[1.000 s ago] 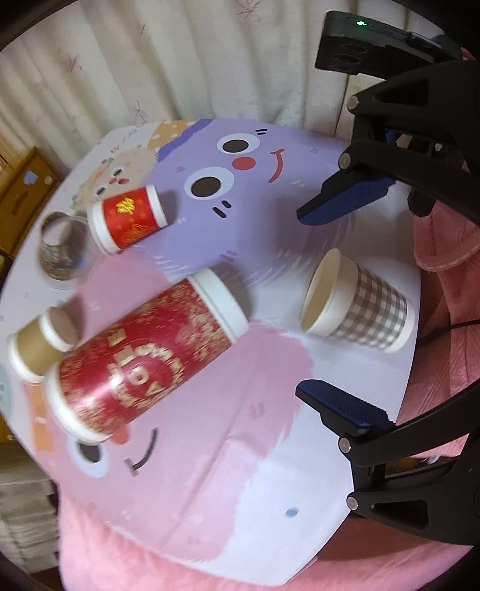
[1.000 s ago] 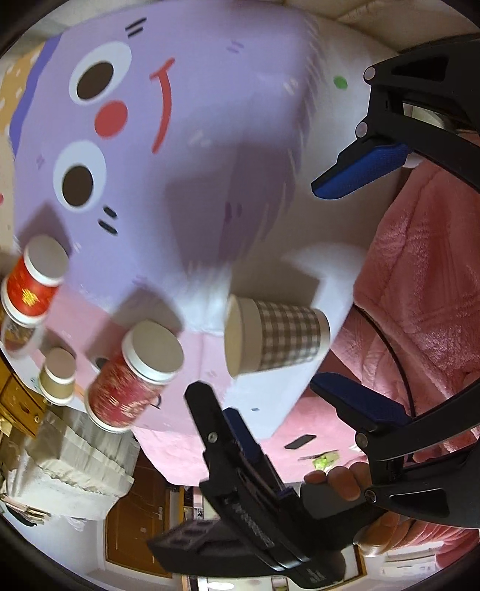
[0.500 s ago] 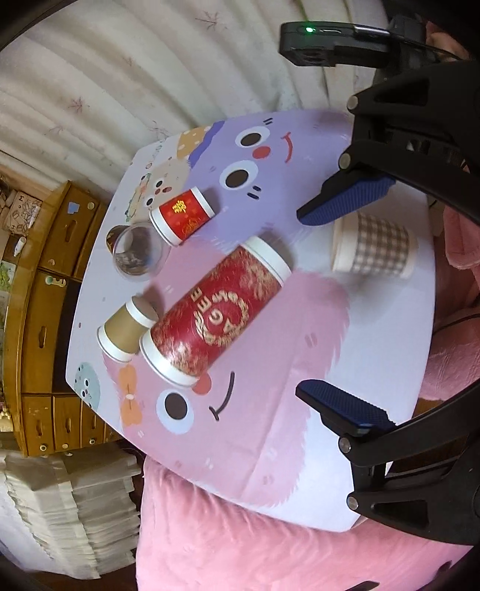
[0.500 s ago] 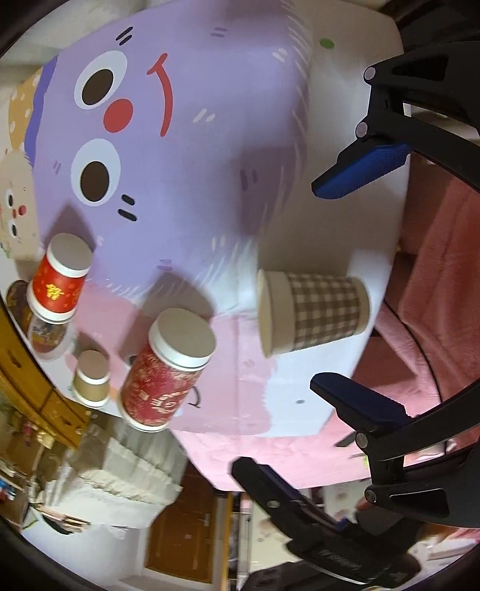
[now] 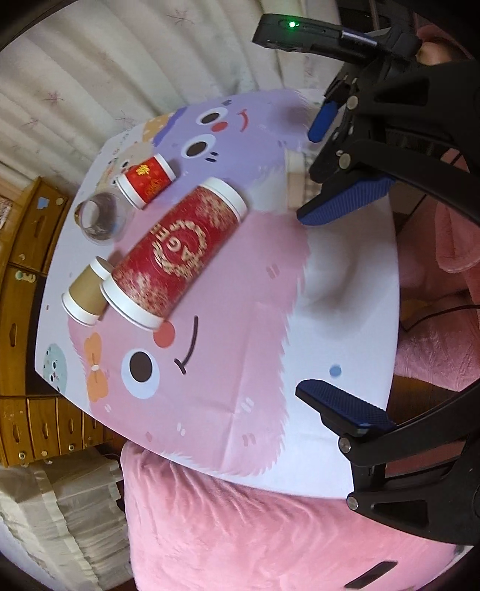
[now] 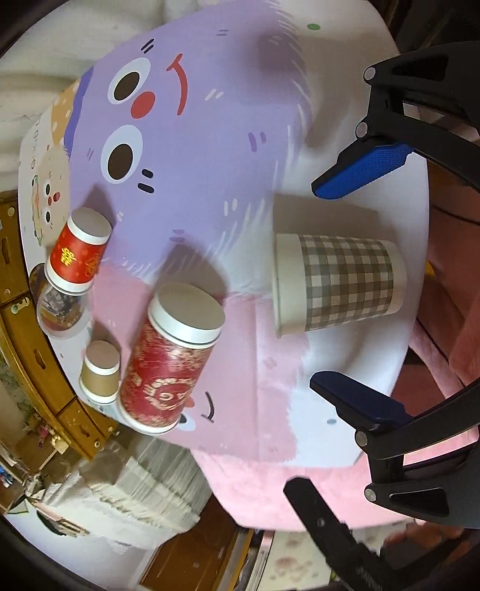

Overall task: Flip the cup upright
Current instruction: 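Carry the upright cup with the left gripper toward the right gripper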

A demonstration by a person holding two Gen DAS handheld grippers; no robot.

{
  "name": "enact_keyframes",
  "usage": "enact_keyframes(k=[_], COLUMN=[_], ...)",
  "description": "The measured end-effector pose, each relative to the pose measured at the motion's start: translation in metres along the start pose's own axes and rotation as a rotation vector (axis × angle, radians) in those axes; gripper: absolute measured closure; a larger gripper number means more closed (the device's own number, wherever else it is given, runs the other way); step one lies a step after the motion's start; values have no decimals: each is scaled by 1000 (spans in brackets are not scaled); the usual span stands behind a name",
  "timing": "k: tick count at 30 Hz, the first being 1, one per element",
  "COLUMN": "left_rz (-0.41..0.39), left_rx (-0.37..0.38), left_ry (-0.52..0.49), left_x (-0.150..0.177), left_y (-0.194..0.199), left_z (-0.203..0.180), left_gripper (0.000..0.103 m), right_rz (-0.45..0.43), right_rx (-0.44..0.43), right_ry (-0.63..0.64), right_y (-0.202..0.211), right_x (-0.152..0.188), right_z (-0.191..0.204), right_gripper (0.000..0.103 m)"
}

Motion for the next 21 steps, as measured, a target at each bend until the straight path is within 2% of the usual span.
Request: enact_keyframes(k=[8, 12, 15, 16, 21], left_rz=[37, 57, 65, 63, 52], left_rx=[5, 23, 31, 33, 44], left_ry=[-123, -146, -145, -144, -156], left_x=[4, 2, -1, -3, -11], left_y=[0, -5, -7, -6, -6], left_z=[21, 33, 41, 43, 46], left_gripper=[19, 19, 19, 19, 19], right_rz=[-92, -132, -140, -141, -201], right_rx=[111, 159, 194, 208, 275], right_ry=[8, 17, 11, 11, 45], right_y=[-25, -34, -40, -41, -34], right_x=[8, 6, 3, 3, 8], right_z=[15, 20, 19, 20, 22], right_gripper=[7, 9, 22, 37, 42])
Point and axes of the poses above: each gripper's, at about its wrist camera, not at the fingertips, and y roughly against the way its jaws point, z to its left, x to its underside, the point moved 4 cm from there along -y, roughly the way its jaws point, and after that the axes turned 4 degrees about -y, right-handed, at the moved point
